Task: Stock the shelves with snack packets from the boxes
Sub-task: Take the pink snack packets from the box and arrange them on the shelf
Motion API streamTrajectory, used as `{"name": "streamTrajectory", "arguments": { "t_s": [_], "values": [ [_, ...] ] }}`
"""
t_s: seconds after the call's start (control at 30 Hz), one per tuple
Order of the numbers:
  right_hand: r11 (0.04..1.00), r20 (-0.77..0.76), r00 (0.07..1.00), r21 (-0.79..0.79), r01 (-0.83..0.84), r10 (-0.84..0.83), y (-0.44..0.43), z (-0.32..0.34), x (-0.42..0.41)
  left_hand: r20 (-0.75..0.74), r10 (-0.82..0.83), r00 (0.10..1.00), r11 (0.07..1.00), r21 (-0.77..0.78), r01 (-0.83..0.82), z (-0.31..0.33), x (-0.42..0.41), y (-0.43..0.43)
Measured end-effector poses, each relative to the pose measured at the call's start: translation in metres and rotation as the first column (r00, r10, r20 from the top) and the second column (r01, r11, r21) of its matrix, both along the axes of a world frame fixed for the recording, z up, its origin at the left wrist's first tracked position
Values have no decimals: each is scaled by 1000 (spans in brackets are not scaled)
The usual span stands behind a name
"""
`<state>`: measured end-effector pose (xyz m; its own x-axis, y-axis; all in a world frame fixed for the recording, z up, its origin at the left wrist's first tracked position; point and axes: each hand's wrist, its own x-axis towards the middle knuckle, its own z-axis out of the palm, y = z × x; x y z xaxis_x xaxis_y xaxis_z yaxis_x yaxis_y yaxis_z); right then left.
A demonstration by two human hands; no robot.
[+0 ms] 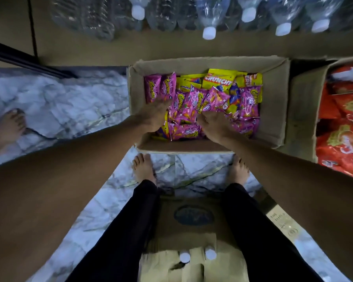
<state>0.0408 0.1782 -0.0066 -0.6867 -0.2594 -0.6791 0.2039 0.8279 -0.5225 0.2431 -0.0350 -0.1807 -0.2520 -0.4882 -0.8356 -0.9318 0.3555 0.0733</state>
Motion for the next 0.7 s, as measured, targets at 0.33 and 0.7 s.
{"name": "streamTrajectory", "arguments": {
  "t_s": [0.33,0.7],
  "values": [
    [866,103,863,145,478,-494,-37,-81,-8,-152,139,979,990,18,-138,-80,11,-58],
    [649,112,640,198,735,-760,-59,-89,-9,-199,-254,946,885,-442,145,-87,13,-75]
  ]
}}
